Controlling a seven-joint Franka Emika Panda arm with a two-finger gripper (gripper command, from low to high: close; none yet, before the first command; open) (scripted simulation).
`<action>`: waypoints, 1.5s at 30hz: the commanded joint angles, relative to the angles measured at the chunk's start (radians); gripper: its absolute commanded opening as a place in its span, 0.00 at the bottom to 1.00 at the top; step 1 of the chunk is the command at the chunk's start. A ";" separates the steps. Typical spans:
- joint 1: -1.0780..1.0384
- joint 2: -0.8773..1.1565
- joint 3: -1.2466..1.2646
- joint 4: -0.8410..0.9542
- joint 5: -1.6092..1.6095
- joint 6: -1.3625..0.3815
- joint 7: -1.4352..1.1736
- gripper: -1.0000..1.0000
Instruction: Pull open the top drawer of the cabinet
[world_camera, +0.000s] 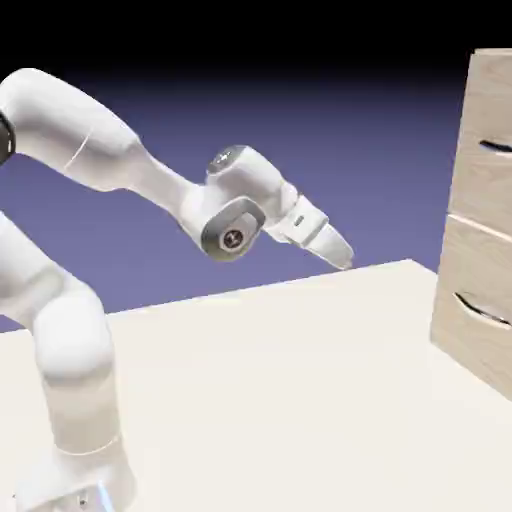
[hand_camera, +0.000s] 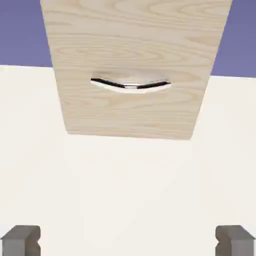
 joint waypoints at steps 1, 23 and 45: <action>0.015 0.022 -0.020 0.025 0.044 -0.002 -0.005 0.50; 0.336 0.506 -0.450 0.580 1.000 -0.052 -0.118 0.50; 0.657 0.989 -0.880 1.136 1.957 -0.102 -0.230 0.50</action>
